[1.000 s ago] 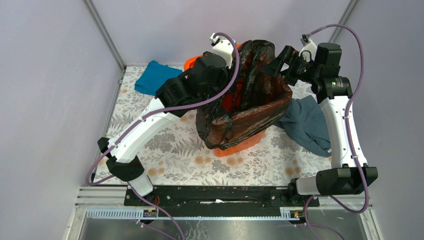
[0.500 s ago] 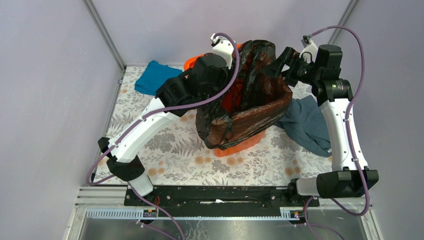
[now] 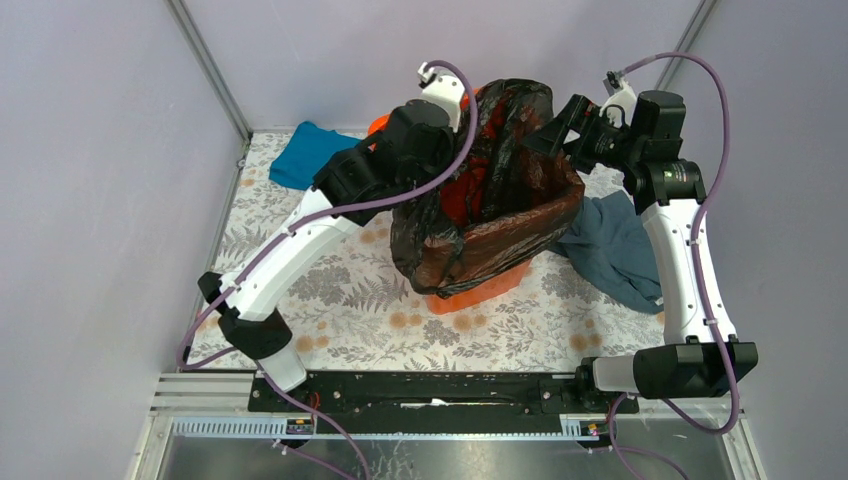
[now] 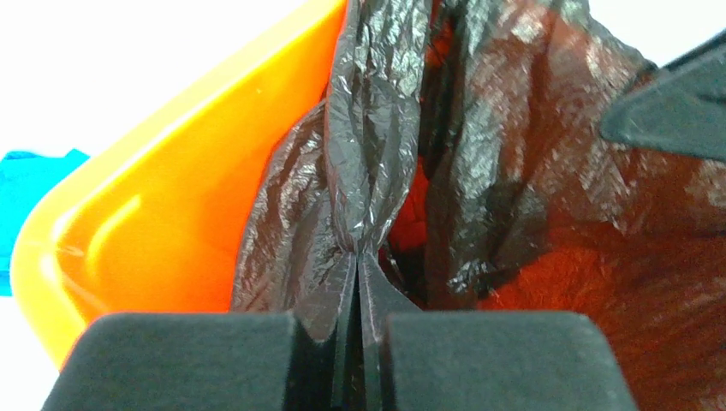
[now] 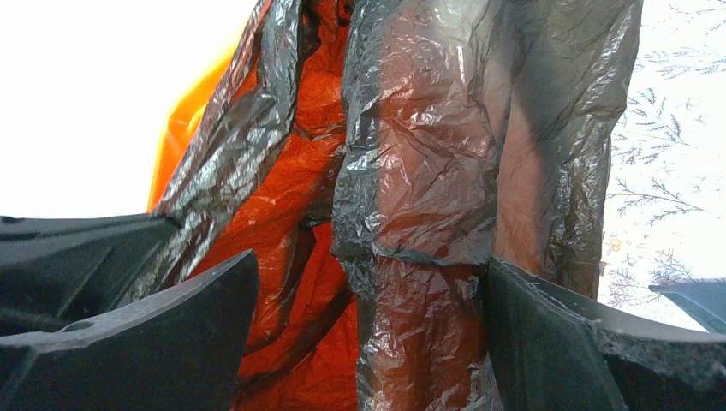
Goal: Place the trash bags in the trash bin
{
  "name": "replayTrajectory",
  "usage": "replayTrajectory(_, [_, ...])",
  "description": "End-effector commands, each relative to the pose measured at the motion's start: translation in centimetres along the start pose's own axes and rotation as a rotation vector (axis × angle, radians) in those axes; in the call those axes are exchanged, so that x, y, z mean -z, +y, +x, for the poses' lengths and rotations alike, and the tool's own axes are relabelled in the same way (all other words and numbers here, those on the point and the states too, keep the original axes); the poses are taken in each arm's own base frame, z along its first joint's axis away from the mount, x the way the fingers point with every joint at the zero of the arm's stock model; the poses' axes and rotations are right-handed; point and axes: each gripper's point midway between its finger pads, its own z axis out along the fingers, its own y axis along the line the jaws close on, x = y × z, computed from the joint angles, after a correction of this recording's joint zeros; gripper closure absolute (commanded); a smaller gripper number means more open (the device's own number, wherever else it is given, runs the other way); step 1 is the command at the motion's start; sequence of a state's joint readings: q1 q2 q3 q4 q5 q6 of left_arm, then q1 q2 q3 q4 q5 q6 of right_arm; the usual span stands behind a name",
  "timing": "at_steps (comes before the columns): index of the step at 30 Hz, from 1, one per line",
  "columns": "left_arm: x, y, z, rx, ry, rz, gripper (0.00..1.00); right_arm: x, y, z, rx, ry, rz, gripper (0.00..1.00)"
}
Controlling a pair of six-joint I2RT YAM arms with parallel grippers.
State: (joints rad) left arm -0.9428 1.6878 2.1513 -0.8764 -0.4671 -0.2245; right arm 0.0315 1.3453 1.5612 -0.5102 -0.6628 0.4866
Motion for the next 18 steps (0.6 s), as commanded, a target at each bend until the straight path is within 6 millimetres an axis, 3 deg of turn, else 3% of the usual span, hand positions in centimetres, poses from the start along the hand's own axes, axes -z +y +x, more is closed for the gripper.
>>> replayTrajectory(1, [1.7, 3.1, -4.3, 0.114, -0.133, 0.029, 0.95, 0.7, 0.9, 0.2, 0.023, -0.014, -0.023, 0.00])
replayTrajectory(8, [0.7, 9.3, -5.2, 0.315, -0.187, 0.156, 1.00, 0.6, 0.7, 0.5, 0.012, -0.011, -0.024, 0.00])
replayTrajectory(18, [-0.2, 15.2, -4.7, 0.524, -0.266, 0.262, 1.00, 0.7, 0.8, 0.3, 0.011, -0.018, -0.024, 0.00])
